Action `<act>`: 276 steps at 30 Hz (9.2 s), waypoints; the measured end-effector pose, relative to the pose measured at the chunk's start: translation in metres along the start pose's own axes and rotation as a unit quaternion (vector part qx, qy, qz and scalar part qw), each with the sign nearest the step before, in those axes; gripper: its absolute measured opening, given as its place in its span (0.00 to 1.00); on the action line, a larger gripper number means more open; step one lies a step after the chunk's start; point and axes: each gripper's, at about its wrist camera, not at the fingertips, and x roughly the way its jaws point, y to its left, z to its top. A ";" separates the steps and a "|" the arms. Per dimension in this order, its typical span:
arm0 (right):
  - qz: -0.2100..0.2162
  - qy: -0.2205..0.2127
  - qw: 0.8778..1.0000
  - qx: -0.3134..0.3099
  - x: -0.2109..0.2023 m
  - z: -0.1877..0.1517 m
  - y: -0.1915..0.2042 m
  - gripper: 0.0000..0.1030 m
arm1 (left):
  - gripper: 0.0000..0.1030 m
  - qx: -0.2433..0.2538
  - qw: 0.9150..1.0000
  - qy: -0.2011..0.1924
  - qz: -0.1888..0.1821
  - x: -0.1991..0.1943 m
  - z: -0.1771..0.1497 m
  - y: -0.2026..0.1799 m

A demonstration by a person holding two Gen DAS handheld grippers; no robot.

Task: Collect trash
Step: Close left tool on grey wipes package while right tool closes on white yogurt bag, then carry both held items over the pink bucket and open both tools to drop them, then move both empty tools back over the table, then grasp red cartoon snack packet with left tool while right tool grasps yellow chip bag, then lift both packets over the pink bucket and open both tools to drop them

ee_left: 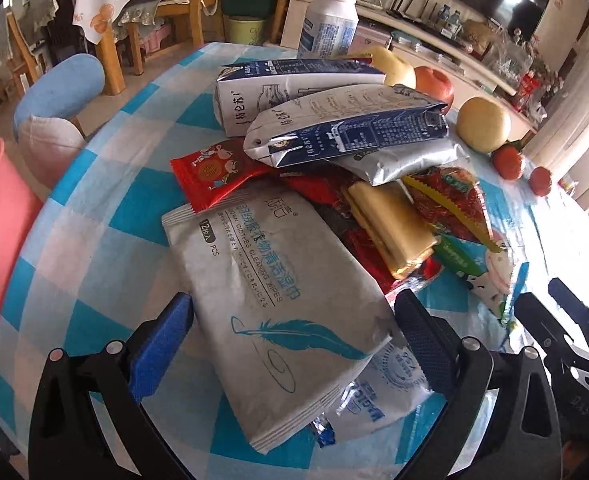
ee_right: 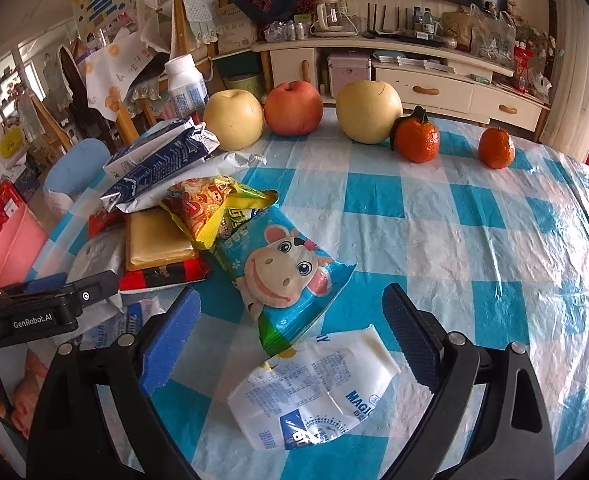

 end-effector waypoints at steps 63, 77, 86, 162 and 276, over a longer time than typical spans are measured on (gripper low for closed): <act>0.034 -0.027 0.998 -0.049 -0.051 -0.045 0.031 0.80 | 0.69 0.008 0.997 -0.076 0.008 -0.044 -0.006 0.062; 0.102 -0.081 0.982 -0.137 -0.074 -0.011 0.168 0.80 | 0.69 -0.075 0.982 -0.174 0.013 -0.122 0.010 0.162; 0.179 -0.086 0.947 -0.252 -0.044 0.019 0.328 0.80 | 0.70 -0.220 0.951 -0.204 0.067 -0.146 0.006 0.298; 0.100 -0.122 0.982 -0.104 -0.064 -0.031 0.153 0.95 | 0.89 0.155 0.970 -0.184 0.037 -0.048 0.015 0.084; 0.097 -0.090 0.991 -0.032 0.014 0.021 0.051 0.13 | 0.59 0.094 0.988 -0.103 -0.065 -0.015 -0.008 0.058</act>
